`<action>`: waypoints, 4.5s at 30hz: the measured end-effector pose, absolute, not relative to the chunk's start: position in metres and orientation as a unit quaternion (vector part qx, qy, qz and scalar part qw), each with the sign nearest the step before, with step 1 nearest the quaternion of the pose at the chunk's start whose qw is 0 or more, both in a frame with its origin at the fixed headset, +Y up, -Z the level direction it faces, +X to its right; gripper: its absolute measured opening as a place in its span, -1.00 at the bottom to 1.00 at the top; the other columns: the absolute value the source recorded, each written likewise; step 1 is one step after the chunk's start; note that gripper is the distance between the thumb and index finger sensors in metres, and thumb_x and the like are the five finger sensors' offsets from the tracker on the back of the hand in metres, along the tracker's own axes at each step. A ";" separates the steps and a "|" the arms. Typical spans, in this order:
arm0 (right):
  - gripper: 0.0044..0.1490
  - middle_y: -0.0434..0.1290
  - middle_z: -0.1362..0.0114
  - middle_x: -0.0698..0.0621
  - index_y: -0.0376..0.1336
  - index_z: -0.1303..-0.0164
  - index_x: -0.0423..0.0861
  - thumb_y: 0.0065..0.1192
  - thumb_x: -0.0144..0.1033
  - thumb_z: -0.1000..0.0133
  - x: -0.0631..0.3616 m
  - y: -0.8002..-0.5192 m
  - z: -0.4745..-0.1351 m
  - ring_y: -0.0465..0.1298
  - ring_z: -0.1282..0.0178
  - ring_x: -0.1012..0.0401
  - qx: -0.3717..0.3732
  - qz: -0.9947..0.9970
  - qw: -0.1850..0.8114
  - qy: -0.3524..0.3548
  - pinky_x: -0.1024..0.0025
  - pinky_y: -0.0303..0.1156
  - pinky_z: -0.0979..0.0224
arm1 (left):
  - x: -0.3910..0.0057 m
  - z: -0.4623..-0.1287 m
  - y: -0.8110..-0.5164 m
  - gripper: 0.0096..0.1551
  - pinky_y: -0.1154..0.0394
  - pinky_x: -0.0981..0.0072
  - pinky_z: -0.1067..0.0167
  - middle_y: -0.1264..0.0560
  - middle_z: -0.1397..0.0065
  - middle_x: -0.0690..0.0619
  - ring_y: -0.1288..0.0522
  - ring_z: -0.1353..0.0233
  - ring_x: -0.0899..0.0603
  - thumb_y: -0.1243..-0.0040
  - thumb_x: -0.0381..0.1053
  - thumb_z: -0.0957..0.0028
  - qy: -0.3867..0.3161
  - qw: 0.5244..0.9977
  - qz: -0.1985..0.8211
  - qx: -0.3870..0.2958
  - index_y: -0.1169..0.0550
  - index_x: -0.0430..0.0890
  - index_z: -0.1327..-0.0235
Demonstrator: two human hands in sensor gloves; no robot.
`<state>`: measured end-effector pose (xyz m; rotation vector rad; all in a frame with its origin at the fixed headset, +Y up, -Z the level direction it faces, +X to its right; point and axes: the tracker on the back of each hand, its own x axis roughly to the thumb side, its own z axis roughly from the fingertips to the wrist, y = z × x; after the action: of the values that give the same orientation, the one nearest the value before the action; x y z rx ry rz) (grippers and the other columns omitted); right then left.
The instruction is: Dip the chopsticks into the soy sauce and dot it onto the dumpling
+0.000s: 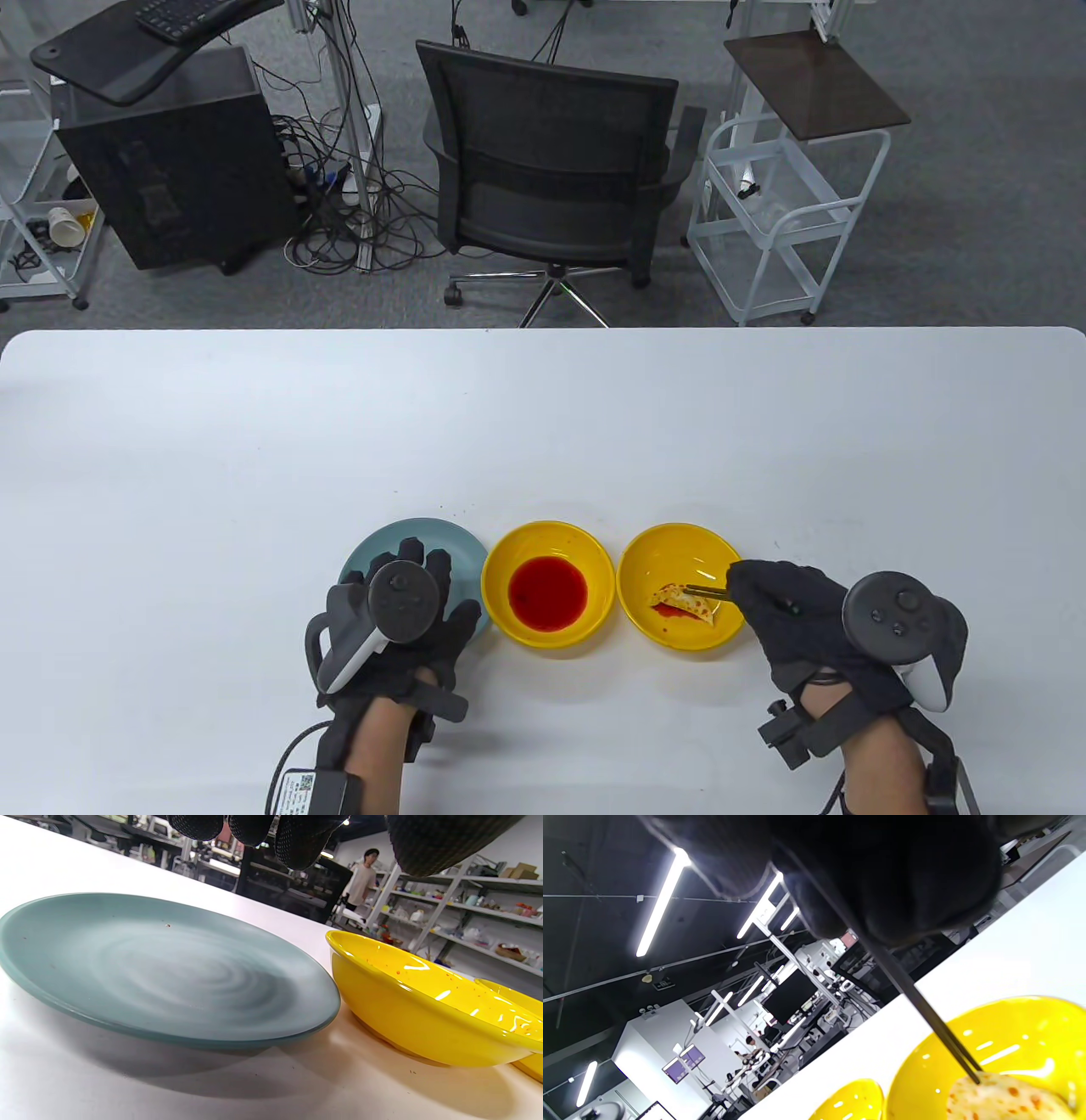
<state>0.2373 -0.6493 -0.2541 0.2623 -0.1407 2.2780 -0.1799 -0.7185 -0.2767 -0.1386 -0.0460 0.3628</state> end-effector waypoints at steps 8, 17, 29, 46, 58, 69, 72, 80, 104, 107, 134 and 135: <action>-0.30 0.64 -0.09 -0.27 0.47 -0.07 -0.24 0.18 0.04 -0.01 0.247 -0.640 -0.250 0.60 0.10 -0.18 0.099 0.891 0.432 -0.094 -0.49 0.16 -0.43 | -0.180 -0.277 -0.718 -0.05 0.08 -0.53 -0.44 -0.04 -0.73 -0.07 -0.09 -0.66 -0.44 -0.11 0.42 -0.03 -0.024 0.981 0.182 -0.069 -0.28 -0.04 -0.61; -0.32 0.63 -0.19 -0.18 0.40 -0.26 -0.10 0.22 0.01 -0.01 0.214 -0.634 -0.235 0.60 -0.02 -0.17 0.209 0.869 0.405 -0.192 -0.50 0.15 -0.46 | -0.155 -0.261 -0.696 -0.07 0.04 -0.51 -0.45 -0.10 -0.72 -0.06 -0.14 -0.65 -0.43 -0.12 0.42 -0.02 -0.084 0.971 0.224 -0.010 -0.32 -0.04 -0.59; -0.25 0.58 -0.30 -0.10 0.19 -0.44 0.08 0.22 0.02 -0.01 0.138 -0.653 -0.215 0.59 -0.11 -0.15 0.347 0.850 0.324 -0.230 -0.49 0.13 -0.47 | -0.112 -0.242 -0.694 -0.25 -0.30 -0.38 -0.37 -0.59 -0.32 -0.03 -0.59 -0.29 -0.30 -0.14 0.37 -0.02 -0.201 0.843 0.494 -0.073 -0.66 -0.09 -0.25; -0.14 0.40 -0.43 -0.10 -0.05 -0.50 0.06 0.03 0.07 0.01 0.093 -0.670 -0.199 0.49 -0.21 -0.18 0.383 0.860 0.236 -0.240 -0.51 0.05 -0.44 | -0.083 -0.236 -0.747 -0.35 -0.33 -0.35 -0.35 -0.60 -0.15 0.03 -0.63 -0.13 -0.17 -0.20 0.29 -0.03 -0.120 0.519 0.780 -0.329 -0.61 -0.13 -0.17; 0.17 -0.11 -0.71 -0.11 -0.42 -0.53 0.01 0.08 0.23 0.00 0.100 -0.673 -0.206 0.22 -0.51 -0.24 0.349 0.902 0.206 -0.150 -0.58 -0.15 -0.49 | -0.151 -0.269 -0.740 -0.37 -0.31 -0.39 -0.33 -0.59 -0.13 -0.02 -0.62 -0.10 -0.22 -0.21 0.26 -0.04 -0.060 0.611 0.759 -0.218 -0.63 -0.17 -0.14; 0.18 -0.20 -0.72 -0.12 -0.41 -0.55 0.00 0.07 0.25 0.00 0.118 -0.674 -0.219 0.15 -0.54 -0.27 0.313 0.913 0.240 -0.107 -0.60 -0.20 -0.49 | -0.195 -0.288 -0.734 -0.37 -0.31 -0.41 -0.29 -0.61 -0.08 -0.08 -0.61 -0.04 -0.26 -0.24 0.23 -0.03 0.135 0.951 0.224 -0.163 -0.66 -0.22 -0.09; 0.18 -0.22 -0.72 -0.12 -0.41 -0.55 0.00 0.07 0.25 0.00 0.120 -0.675 -0.221 0.14 -0.55 -0.27 0.309 0.915 0.240 -0.097 -0.60 -0.22 -0.49 | -0.181 -0.293 -0.742 -0.37 -0.30 -0.41 -0.30 -0.60 -0.08 -0.08 -0.61 -0.05 -0.26 -0.24 0.23 -0.03 0.147 0.967 0.127 -0.167 -0.66 -0.22 -0.09; 0.17 -0.23 -0.72 -0.12 -0.40 -0.55 0.00 0.07 0.25 0.00 0.125 -0.676 -0.223 0.13 -0.56 -0.27 0.300 0.918 0.244 -0.085 -0.61 -0.23 -0.48 | -0.164 -0.297 -0.754 -0.37 -0.30 -0.42 -0.30 -0.62 -0.06 -0.10 -0.62 -0.03 -0.27 -0.25 0.23 -0.03 0.157 0.972 0.036 -0.169 -0.68 -0.24 -0.07; 0.25 -0.44 -0.70 -0.14 -0.48 -0.53 0.02 0.07 0.32 0.03 0.180 -0.696 -0.260 -0.19 -0.66 -0.35 0.098 0.972 0.209 0.040 -0.60 -0.37 -0.48 | -0.186 -0.274 -0.697 -0.12 -0.09 -0.44 -0.47 -0.26 -0.65 -0.01 -0.28 -0.62 -0.35 -0.21 0.40 0.01 -0.019 0.968 0.244 0.064 -0.41 -0.02 -0.53; 0.25 -0.46 -0.69 -0.14 -0.45 -0.54 0.02 0.05 0.35 0.04 0.185 -0.702 -0.264 -0.24 -0.66 -0.36 0.090 0.971 0.213 0.054 -0.60 -0.38 -0.48 | -0.184 -0.277 -0.704 -0.08 -0.06 -0.44 -0.50 -0.19 -0.71 0.02 -0.19 -0.70 -0.35 -0.21 0.43 0.02 -0.031 0.970 0.235 0.050 -0.37 0.01 -0.56; 0.26 -0.54 -0.66 -0.18 -0.47 -0.53 0.01 0.03 0.37 0.05 0.181 -0.711 -0.266 -0.40 -0.65 -0.34 0.112 0.970 0.210 0.053 -0.59 -0.43 -0.47 | -0.177 -0.281 -0.718 -0.02 0.04 -0.48 -0.49 -0.02 -0.76 0.02 0.00 -0.74 -0.38 -0.17 0.47 0.02 -0.024 0.978 0.203 0.025 -0.27 0.04 -0.63; 0.26 -0.54 -0.66 -0.18 -0.47 -0.54 0.01 0.03 0.37 0.05 0.182 -0.712 -0.266 -0.40 -0.65 -0.34 0.116 0.969 0.213 0.052 -0.59 -0.43 -0.47 | -0.175 -0.282 -0.719 -0.02 0.04 -0.48 -0.49 -0.01 -0.76 0.02 0.00 -0.74 -0.38 -0.17 0.47 0.02 -0.026 0.979 0.200 0.027 -0.27 0.05 -0.63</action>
<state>0.1818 -0.7120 -0.2664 0.3211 0.1438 2.6894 -0.1747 -0.7186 -0.2816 0.0540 -0.0529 0.4038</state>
